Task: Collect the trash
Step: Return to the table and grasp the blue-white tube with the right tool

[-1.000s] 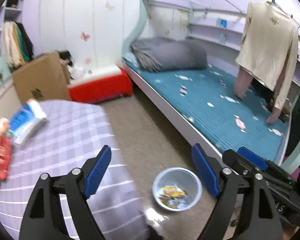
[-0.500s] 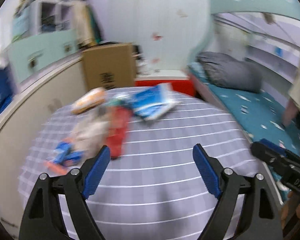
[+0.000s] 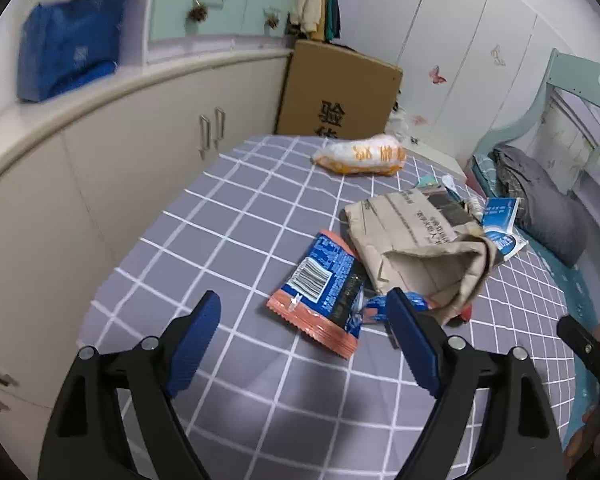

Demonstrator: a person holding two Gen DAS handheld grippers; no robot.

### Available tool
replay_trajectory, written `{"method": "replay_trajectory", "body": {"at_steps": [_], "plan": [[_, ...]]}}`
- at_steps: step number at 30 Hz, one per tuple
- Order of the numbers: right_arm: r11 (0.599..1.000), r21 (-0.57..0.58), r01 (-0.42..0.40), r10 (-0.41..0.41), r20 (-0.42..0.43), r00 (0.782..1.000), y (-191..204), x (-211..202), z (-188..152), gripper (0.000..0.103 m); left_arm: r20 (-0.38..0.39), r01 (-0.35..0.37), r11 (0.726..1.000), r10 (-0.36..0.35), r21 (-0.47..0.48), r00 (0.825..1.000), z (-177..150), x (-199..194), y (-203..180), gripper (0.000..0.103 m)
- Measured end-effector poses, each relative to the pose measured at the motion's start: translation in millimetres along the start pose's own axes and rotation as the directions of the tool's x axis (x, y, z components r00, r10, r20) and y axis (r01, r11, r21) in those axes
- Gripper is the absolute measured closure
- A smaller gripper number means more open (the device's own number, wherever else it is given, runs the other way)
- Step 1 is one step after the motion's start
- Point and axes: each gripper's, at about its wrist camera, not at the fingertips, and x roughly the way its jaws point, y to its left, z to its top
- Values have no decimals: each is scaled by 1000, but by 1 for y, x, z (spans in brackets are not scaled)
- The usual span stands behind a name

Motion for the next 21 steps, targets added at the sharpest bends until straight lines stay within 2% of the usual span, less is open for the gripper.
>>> {"method": "replay_trajectory", "body": {"at_steps": [4,7,8,10,11,15,21], "plan": [[1000,-19,9,-9,0,1000,6,11,13,39,-41,-1,1000,1,14,999,0,19,1,24],[999,-38,24,-24,4,1000,8,16,21,38,-63,-4,999,7,44,998,0,29,0,42],[999,-42,25,-25,6,1000,8,18,24,38,-72,-9,999,12,50,997,1,33,-2,56],[998,-55,36,-35,12,999,9,21,30,38,-81,-15,997,22,81,996,1,35,-5,76],[998,-56,38,-37,13,999,8,22,32,38,-86,-9,996,17,94,996,1,36,-6,96],[997,-64,48,-46,23,999,5,27,46,38,-47,-6,993,12,117,999,2,26,-8,101],[993,-109,51,-47,42,998,9,36,76,38,81,3,999,-6,40,997,30,-9,7,103]]}}
